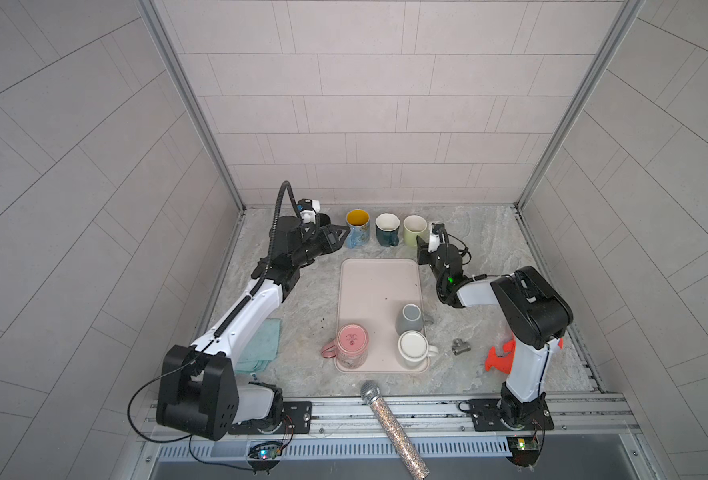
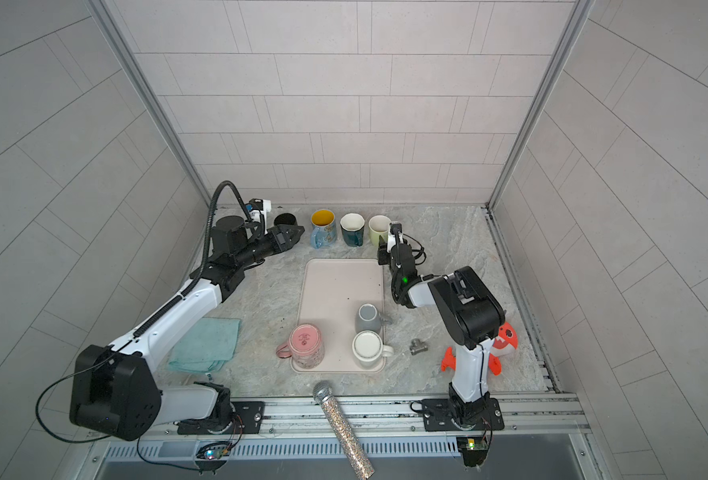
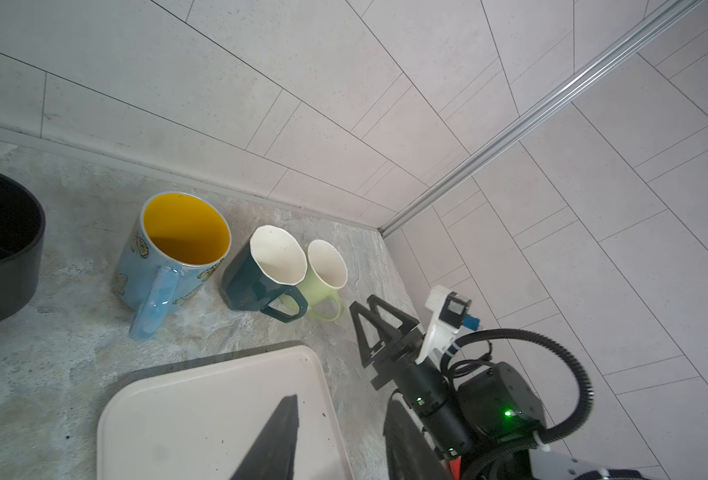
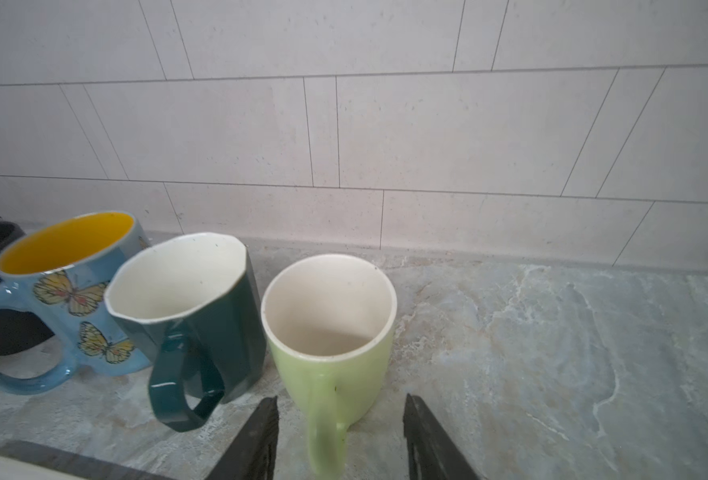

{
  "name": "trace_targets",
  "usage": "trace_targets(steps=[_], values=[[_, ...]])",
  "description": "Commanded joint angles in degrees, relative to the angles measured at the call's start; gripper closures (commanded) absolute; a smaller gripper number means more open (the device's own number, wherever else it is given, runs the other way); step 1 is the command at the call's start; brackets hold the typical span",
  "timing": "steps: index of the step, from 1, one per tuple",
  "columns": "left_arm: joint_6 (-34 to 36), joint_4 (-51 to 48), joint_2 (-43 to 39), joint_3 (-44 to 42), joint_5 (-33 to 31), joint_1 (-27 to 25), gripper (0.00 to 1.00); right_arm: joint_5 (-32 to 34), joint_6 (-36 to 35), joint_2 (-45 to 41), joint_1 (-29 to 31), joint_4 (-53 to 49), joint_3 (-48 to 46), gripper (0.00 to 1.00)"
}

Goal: Turn the mug right side up
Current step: 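Open and withdraw the right gripper, moving it above the grey mug on the tray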

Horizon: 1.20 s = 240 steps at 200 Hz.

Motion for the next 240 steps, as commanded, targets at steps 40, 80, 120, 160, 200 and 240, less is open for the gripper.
trace_targets(steps=[40, 80, 120, 160, 200, 240], values=[[2.70, -4.51, -5.36, -0.80, -2.17, 0.49, 0.60, -9.17, 12.45, -18.97, 0.85, -59.89, 16.54, 0.50], [5.98, -9.44, -9.38, -0.99, -4.81, 0.58, 0.60, -21.00, 15.32, -25.31, 0.77, -88.51, 24.79, 0.48], [7.55, -12.37, -11.97, -0.85, -6.09, 0.58, 0.59, -33.32, 17.16, -27.61, -0.28, -106.96, 26.36, 0.45], [7.55, -12.44, -13.32, -1.42, -6.54, 0.56, 0.58, -42.60, 24.52, -29.72, -0.37, -112.76, 20.01, 0.43], [7.84, -13.40, -14.51, -1.55, -7.29, 0.58, 0.57, -51.00, 29.59, -29.62, -1.12, -113.62, 12.77, 0.41], [9.01, -16.03, -15.52, -1.59, -9.29, 0.58, 0.57, -59.41, 34.84, -27.24, -4.99, -113.95, 8.63, 0.39]])
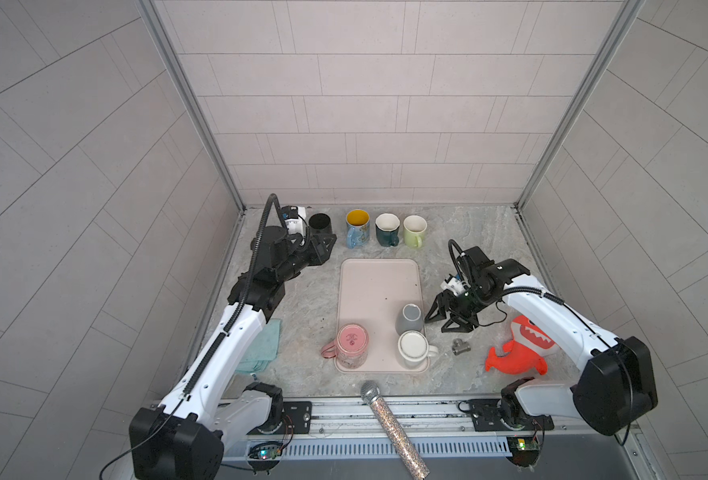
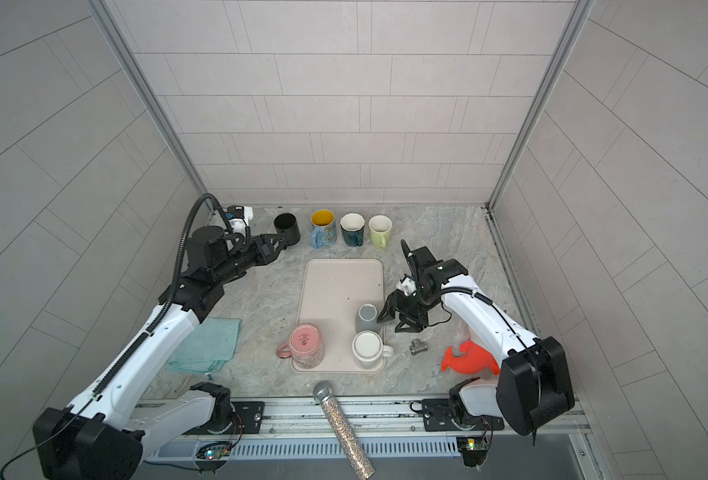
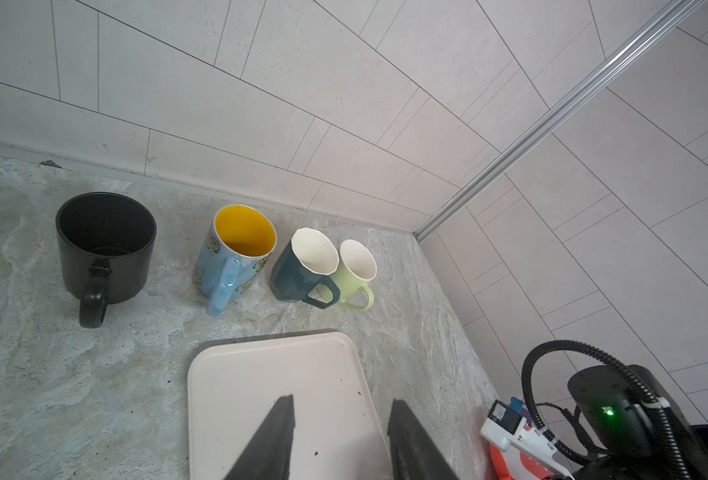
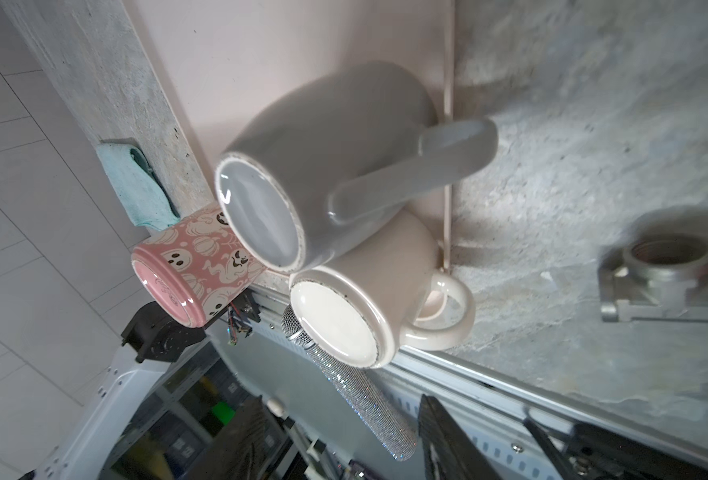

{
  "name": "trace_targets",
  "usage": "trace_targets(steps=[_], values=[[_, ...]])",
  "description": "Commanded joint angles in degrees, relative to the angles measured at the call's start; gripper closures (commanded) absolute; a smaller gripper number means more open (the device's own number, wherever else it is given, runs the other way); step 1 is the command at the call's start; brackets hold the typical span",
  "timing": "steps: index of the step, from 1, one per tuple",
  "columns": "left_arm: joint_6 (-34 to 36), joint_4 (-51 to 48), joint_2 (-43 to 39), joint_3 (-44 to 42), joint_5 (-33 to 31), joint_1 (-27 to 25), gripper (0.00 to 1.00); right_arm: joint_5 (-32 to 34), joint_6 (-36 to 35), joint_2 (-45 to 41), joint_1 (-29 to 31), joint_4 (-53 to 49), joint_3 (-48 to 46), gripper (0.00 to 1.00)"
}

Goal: Turn the mug right side up
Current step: 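Open and withdraw the right gripper, moving it above the grey mug on the tray, then lower the right gripper and close it on the upside-down grey mug's handle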

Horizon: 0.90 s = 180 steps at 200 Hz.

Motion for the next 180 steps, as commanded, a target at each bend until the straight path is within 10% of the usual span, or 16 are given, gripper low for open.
trace_targets(steps=[1, 180], values=[[1.79, -1.66, -1.54, -0.51, -1.69, 0.25, 0.57, -5.72, 5.58, 0.40, -1.74, -1.51, -1.51, 0.39], [2.28, -4.06, -1.73, -0.17, -6.61, 0.95, 0.56, -4.86, 42.11, 0.51, -9.54, 24.90, -10.96, 0.37]])
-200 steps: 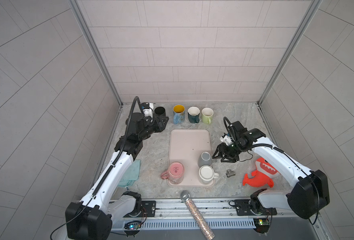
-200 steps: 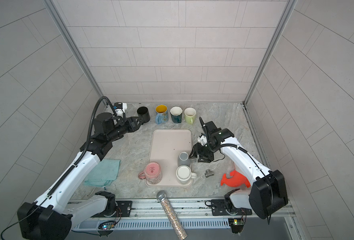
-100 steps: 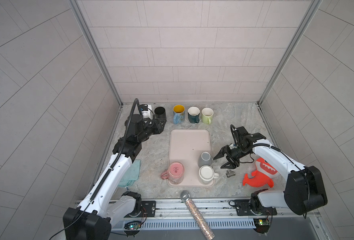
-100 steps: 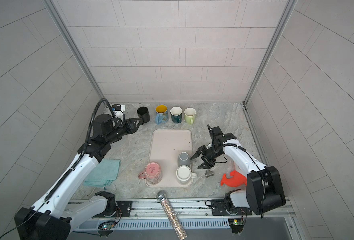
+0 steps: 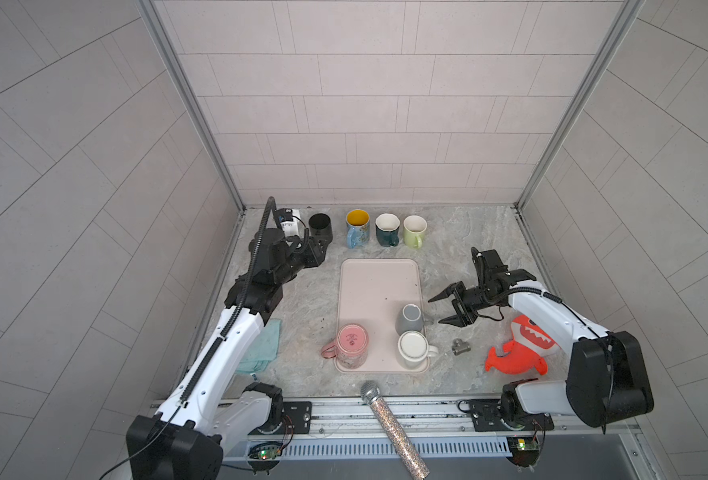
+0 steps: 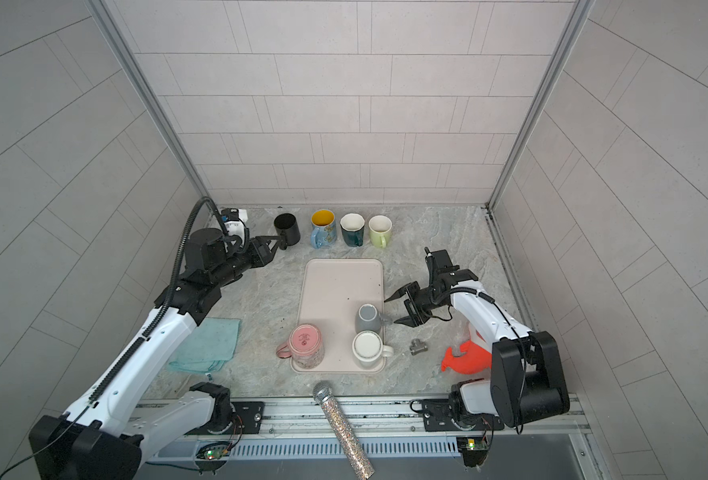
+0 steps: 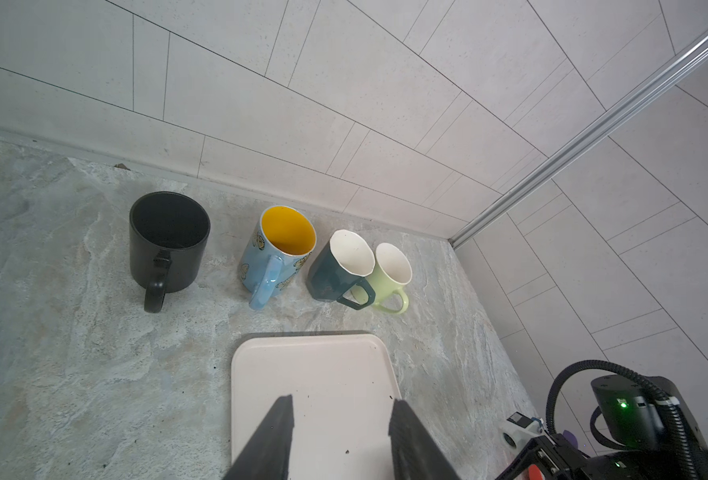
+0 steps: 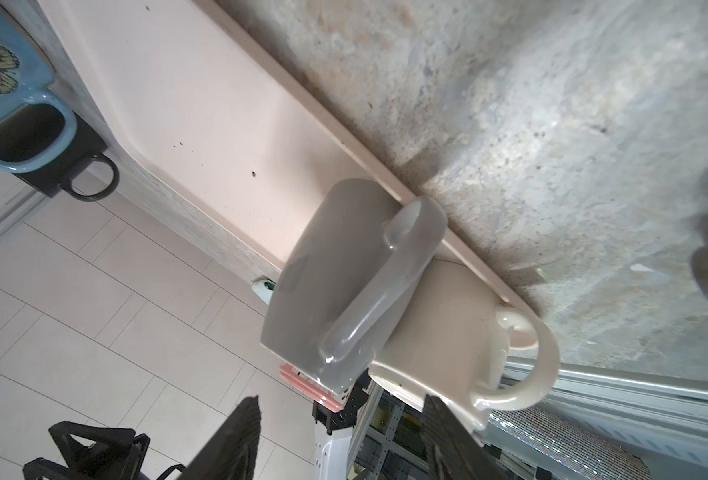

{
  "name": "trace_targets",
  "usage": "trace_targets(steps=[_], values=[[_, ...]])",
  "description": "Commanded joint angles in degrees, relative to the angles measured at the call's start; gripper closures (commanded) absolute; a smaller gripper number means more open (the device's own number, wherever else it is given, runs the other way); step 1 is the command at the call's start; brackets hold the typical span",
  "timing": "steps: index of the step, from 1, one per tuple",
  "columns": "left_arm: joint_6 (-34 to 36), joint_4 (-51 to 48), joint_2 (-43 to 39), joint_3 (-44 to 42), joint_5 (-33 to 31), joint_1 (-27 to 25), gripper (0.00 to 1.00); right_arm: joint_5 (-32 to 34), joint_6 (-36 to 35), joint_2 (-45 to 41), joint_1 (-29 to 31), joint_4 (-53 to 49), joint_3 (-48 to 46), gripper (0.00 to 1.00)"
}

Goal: Turn the mug right side up
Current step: 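Lower the right gripper and close it on the upside-down grey mug's handle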

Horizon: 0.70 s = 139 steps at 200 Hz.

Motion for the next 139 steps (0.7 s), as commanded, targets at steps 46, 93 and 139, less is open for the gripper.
trace_targets(steps=[46, 93, 139], values=[[0.14, -0.11, -0.07, -0.40, -1.03, 0.50, 0.56, 2.10, 5.61, -0.81, 0.28, 1.56, -3.89, 0.37], [0.06, -0.14, -0.11, -0.66, -1.23, 0.44, 0.56, 2.20, 11.71, 0.10, 2.40, 10.91, -8.11, 0.37], [0.22, -0.32, -0.01, -0.66, -1.44, 0.52, 0.56, 2.67, 14.66, 2.74, 3.48, 16.18, -7.77, 0.37]])
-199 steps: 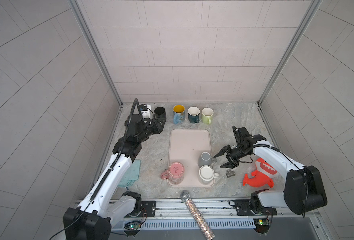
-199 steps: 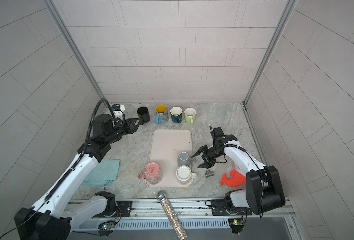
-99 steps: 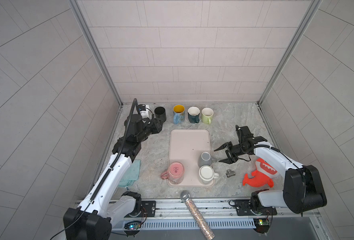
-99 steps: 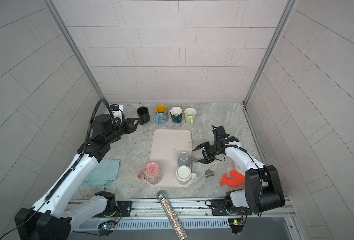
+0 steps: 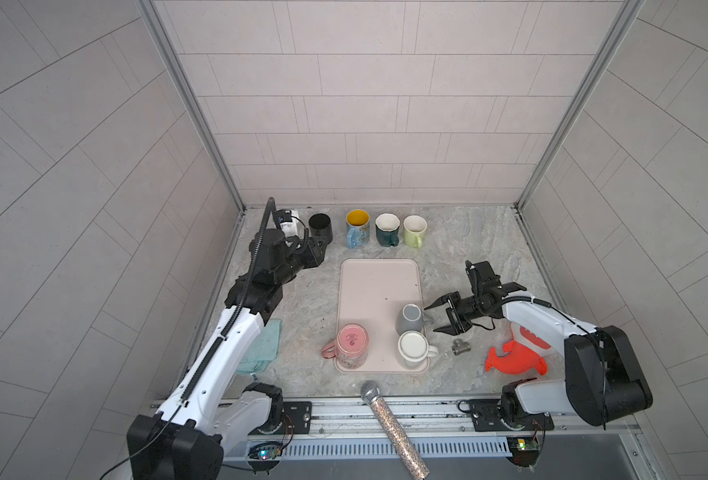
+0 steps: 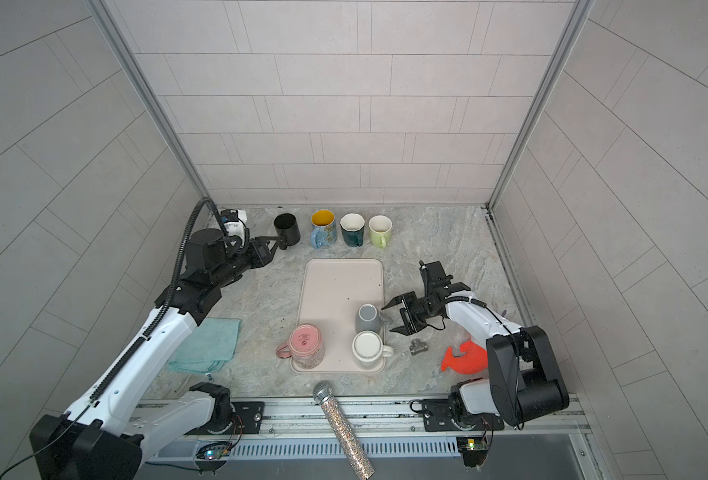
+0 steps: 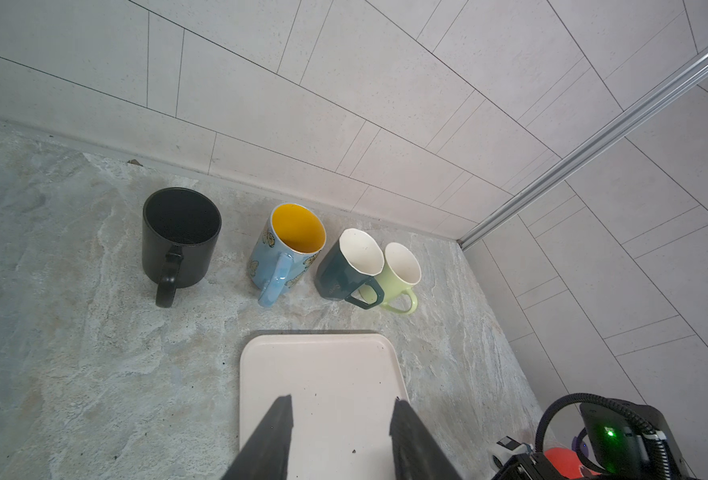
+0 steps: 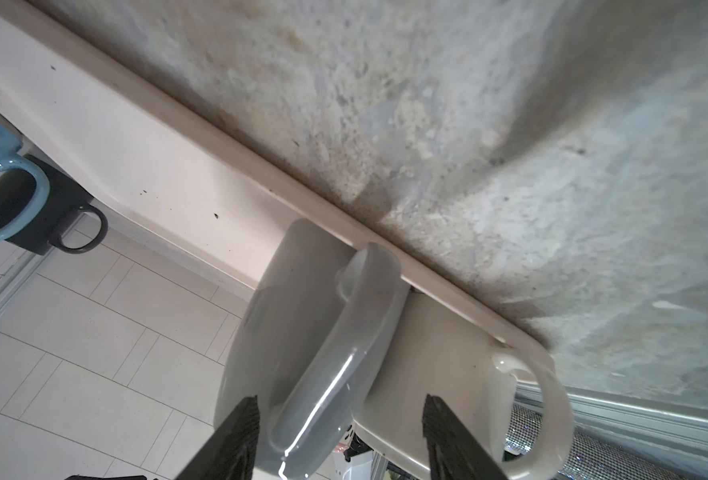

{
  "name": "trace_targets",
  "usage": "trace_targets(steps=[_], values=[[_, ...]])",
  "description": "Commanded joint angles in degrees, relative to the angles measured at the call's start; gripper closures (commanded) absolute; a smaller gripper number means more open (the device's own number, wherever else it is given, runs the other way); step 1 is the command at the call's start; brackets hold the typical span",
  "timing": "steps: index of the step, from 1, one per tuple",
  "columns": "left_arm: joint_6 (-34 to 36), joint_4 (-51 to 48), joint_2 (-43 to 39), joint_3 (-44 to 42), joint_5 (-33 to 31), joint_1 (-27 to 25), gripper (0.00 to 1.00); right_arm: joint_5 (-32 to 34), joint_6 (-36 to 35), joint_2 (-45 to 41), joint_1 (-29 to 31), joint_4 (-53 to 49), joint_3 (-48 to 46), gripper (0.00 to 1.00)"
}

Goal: Turn the mug right side up
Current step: 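Lower the right gripper and close it on the upside-down grey mug's handle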

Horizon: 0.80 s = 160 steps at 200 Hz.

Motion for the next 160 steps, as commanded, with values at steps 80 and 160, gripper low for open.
trace_targets(steps=[80, 160], values=[[0.61, -0.41, 0.62, -0.29, -0.71, 0.41, 0.56, 3.21, 9.17, 6.11, 1.83, 13.56, -0.87, 0.37], [1.01, -0.96, 1.56, 0.38, -1.01, 0.63, 0.56, 3.37, 15.69, 11.72, 2.96, 26.53, -0.94, 0.43]])
